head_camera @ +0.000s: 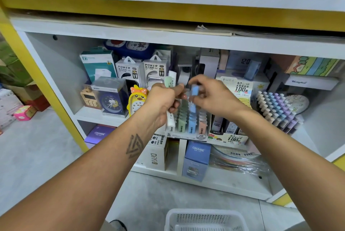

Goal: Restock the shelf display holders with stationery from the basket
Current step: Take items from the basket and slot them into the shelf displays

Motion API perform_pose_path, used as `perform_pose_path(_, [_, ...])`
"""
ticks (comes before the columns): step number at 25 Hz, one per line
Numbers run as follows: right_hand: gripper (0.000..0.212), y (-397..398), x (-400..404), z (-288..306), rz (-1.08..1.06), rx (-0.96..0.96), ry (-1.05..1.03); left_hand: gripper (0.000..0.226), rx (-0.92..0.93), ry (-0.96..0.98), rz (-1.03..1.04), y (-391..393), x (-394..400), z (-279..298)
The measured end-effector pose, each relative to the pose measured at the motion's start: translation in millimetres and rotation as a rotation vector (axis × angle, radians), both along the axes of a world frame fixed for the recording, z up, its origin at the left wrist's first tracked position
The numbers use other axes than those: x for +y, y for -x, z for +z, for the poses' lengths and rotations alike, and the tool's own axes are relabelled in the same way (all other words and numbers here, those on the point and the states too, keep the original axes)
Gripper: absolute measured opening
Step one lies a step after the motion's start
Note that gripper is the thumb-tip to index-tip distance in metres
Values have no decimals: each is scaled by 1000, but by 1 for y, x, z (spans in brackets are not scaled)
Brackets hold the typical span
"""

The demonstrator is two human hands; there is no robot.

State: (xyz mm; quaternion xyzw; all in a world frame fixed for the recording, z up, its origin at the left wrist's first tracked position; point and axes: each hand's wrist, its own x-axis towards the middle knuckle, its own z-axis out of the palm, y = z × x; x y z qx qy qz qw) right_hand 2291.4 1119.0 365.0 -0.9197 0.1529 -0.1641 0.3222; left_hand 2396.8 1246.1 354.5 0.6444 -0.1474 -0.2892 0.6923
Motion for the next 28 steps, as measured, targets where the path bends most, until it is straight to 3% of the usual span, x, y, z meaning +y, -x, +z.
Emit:
perform_pose_path(2, [36,3,-7,4,-19,-68,-249,21,2,-29,14,-1,2,-1])
perform_pose_path(4, [21,5,-14,8,-65,-112,-314,16,5,-43,23,-2,4,-1])
perform_pose_path(7, [8,4,-26,9,-157,-52,20,15,10,-53,21,-2,5,0])
perform_pose_path(12, [5,-5,-31,-5,-107,-53,439,24,19,-113,-3,3,3,-3])
perform_pose_path(14, [27,-12,-32,-13,-94,43,551,27,30,-124,-25,4,3,-4])
perform_pose_path(16, [30,-19,-31,-19,-92,107,584,28,40,-138,-36,3,3,-4])
perform_pose_path(21, [11,-27,-27,-28,-73,143,620,26,49,-162,-44,0,5,-6])
perform_pose_path(28, [34,-30,-27,-37,-13,219,610,15,74,-160,-64,-1,5,-8])
